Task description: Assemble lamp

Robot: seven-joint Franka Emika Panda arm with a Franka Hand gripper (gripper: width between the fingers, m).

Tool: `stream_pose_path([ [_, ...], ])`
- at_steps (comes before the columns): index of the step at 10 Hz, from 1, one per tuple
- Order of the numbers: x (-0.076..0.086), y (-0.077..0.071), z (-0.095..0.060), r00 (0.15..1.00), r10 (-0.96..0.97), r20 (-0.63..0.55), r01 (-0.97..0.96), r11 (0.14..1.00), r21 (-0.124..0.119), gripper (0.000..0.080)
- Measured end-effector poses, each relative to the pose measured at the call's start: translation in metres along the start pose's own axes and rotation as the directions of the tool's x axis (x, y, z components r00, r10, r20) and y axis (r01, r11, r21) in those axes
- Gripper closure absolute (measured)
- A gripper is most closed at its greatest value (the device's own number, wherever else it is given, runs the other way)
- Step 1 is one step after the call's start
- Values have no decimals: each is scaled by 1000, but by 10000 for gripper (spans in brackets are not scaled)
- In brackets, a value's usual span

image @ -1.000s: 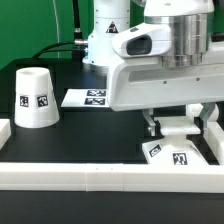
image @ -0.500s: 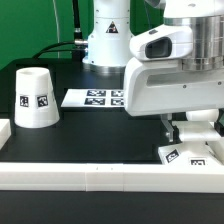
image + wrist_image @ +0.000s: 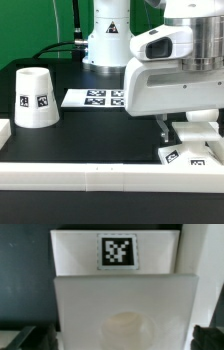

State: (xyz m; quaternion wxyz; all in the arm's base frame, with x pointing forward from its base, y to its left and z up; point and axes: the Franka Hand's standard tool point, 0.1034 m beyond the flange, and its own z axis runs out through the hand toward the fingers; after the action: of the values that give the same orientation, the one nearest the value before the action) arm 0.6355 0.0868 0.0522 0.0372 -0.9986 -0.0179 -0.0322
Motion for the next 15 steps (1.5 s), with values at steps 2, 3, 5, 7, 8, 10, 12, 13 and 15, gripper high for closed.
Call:
stream_pose_path([
  [2, -27, 4, -10, 1000, -16, 0, 16, 1000, -4, 102],
  [3, -46, 3, -15, 1000, -11, 14, 12, 1000, -7, 102],
  [5, -74, -4, -20, 999, 7, 35, -7, 1000, -6, 101],
  [7, -92, -27, -23, 996, 76, 48, -76, 997, -6, 101],
  [8, -94, -35, -23, 997, 66, 50, -66, 998, -3, 101],
  [10, -93, -31, -23, 997, 62, 49, -62, 998, -5, 101],
  [12, -94, -32, -22, 997, 61, 50, -61, 998, -4, 101],
  [13, -98, -34, -20, 991, 118, 60, -118, 993, 5, 101],
  [15, -110, -47, -15, 982, 169, 84, -171, 985, 17, 101],
])
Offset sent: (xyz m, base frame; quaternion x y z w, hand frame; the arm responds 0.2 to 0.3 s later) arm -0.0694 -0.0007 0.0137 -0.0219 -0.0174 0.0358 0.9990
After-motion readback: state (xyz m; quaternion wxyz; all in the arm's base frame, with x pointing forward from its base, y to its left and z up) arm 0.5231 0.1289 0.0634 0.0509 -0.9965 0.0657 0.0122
